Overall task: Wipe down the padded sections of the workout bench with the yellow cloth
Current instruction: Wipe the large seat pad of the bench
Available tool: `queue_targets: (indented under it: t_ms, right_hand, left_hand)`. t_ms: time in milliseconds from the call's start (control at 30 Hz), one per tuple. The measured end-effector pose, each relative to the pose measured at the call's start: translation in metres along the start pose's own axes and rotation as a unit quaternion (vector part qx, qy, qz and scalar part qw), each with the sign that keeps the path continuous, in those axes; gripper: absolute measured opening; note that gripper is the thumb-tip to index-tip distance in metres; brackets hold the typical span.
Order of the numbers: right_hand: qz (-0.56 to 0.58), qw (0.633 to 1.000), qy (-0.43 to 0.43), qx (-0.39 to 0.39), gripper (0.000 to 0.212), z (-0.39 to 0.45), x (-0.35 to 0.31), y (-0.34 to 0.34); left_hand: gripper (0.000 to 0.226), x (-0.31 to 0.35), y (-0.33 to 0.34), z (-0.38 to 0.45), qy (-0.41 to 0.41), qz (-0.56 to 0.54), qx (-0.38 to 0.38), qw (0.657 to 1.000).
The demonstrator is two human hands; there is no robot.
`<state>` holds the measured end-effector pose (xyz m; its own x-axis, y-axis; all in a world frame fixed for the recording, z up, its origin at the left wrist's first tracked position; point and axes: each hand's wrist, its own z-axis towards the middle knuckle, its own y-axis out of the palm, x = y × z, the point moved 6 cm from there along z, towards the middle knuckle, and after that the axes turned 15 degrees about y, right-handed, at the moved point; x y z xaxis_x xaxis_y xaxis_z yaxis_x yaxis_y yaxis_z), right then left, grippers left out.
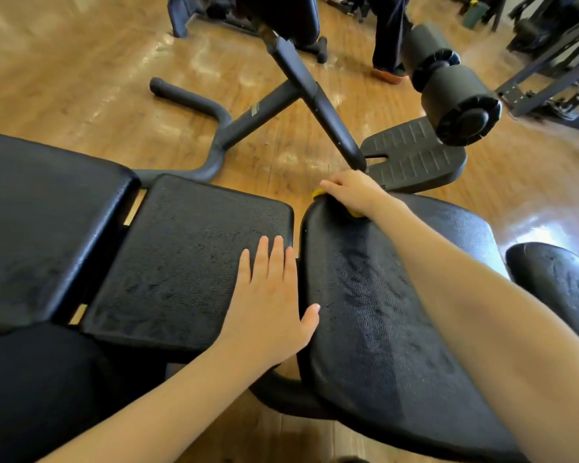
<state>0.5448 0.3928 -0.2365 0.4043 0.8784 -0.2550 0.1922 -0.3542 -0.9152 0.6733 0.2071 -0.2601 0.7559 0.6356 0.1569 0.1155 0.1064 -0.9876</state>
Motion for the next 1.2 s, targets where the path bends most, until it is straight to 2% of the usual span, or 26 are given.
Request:
queue_targets:
  t_ms: [67, 133, 267, 333, 533, 767, 1000, 1200]
  right_hand:
    - [0.013, 0.999, -0.038, -0.014, 0.033, -0.009, -0.022, 0.011]
    - [-0.035, 0.996, -0.078, -0.023, 0.033, -0.015, -0.042, 0.029]
    - [-0.030, 0.994, -0.102, 0.003, 0.028, -0.020, -0.040, 0.028]
    - [-0.014, 0.994, -0.111, 0.019, 0.021, -0.026, -0.035, 0.025]
    - [0.018, 0.988, -0.130, 0.082, 0.020, -0.051, -0.026, 0.031]
    - [-0.016, 0.981, -0.182, 0.059, 0.020, -0.106, -0.024, 0.051]
    - [0.005, 0.990, -0.133, 0.057, 0.027, -0.123, -0.020, 0.060]
    - [-0.005, 0.991, -0.118, 0.058, 0.026, -0.162, -0.023, 0.073]
  left_hand:
    - [0.087, 0.000, 0.000, 0.001, -0.002, -0.003, -0.002, 1.000]
    - [0.087, -0.002, 0.000, 0.000, -0.004, -0.014, 0.003, 1.000]
    - [0.087, -0.003, -0.002, -0.002, 0.000, -0.023, 0.006, 1.000]
    - [0.087, -0.003, -0.002, -0.002, 0.003, -0.028, -0.007, 1.000]
    - [0.090, -0.013, -0.008, -0.006, 0.004, -0.027, -0.065, 0.998]
    - [0.095, -0.028, -0.011, -0.018, 0.000, 0.001, -0.113, 0.994]
    - [0.097, -0.028, -0.010, -0.017, 0.014, 0.003, -0.133, 0.991]
    - [0.075, -0.031, -0.010, -0.018, 0.020, -0.008, -0.132, 0.991]
